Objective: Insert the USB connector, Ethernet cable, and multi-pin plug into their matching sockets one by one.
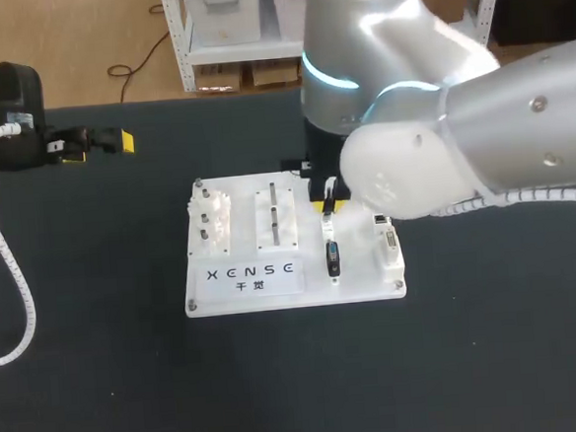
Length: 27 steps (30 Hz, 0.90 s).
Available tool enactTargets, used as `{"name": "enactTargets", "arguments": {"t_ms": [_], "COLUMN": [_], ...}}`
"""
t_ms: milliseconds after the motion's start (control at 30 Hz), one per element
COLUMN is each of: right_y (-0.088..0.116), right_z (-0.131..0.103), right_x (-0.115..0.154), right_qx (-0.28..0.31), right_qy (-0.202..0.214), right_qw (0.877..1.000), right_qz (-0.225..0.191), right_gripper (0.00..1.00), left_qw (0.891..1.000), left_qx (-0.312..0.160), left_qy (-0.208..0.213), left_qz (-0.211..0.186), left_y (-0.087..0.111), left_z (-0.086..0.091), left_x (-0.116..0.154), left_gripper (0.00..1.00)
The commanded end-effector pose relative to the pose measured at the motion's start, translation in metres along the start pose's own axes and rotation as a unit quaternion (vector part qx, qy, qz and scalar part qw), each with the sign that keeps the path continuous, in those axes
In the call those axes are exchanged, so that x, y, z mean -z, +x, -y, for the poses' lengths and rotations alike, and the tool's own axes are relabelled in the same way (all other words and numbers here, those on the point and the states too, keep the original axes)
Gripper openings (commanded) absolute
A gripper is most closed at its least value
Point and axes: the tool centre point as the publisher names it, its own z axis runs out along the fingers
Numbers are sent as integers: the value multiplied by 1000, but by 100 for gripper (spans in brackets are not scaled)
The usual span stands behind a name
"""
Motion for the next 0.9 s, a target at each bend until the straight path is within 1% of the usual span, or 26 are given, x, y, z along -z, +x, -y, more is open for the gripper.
{"name": "enactTargets", "arguments": {"t_ms": [33,233,400,633,900], "right_y": [7,6,9,14,15], "right_z": [16,42,64,75,78], "right_x": [16,21,18,12,3], "right_qx": [-2,-13,-30,-39,-40], "right_qy": [-10,5,27,41,48], "right_qw": [1000,1000,999,998,998], "right_qz": [16,25,19,11,7], "right_gripper": [0,0,0,0,0], "left_qw": [1000,1000,1000,1000,1000], "left_qx": [0,0,0,0,0], "left_qy": [0,0,0,0,0], "left_qz": [0,0,0,0,0], "left_y": [0,0,0,0,0], "left_z": [0,0,0,0,0], "left_x": [0,0,0,0,0], "left_gripper": [100,100,100,100,100]}}
